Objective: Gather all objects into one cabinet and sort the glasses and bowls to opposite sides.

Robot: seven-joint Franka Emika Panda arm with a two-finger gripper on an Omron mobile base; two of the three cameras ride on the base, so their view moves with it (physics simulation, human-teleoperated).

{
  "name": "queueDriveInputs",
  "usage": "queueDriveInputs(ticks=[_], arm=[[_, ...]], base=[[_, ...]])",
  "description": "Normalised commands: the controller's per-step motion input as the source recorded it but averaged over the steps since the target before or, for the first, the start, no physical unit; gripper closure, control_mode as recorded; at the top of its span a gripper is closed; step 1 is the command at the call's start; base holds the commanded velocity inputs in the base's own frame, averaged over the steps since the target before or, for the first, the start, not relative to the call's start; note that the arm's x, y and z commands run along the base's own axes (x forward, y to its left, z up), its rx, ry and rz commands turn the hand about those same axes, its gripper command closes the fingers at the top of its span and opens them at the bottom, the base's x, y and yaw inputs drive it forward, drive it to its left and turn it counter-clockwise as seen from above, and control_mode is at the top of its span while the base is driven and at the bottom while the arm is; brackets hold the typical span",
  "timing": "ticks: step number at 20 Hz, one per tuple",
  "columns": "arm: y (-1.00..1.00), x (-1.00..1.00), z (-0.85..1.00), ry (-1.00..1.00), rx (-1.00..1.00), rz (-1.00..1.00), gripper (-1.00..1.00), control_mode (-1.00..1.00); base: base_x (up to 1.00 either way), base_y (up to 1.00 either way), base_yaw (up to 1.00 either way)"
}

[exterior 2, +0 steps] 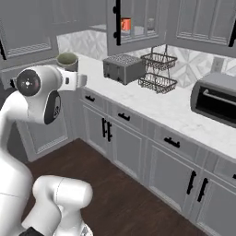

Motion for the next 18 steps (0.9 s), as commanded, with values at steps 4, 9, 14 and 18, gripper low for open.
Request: queueDriveInputs(ticks=[4,9,14,18], arm=[[0.0,0.0,0.0,0.0,0.0,0.0,1.0,1.0],[0.0,0.0,0.0,0.0,0.0,0.0,1.0,1.0],[0.0,0.0,0.0,0.0,0.0,0.0,1.0,1.0],[0.0,0.0,0.0,0.0,0.0,0.0,1.0,1.0]], base=[[0.27,0.96,-0.43],[0.1,1.0,-0.25],[0.0,0.94,-0.36],[0.0,0.66,-0.46]])
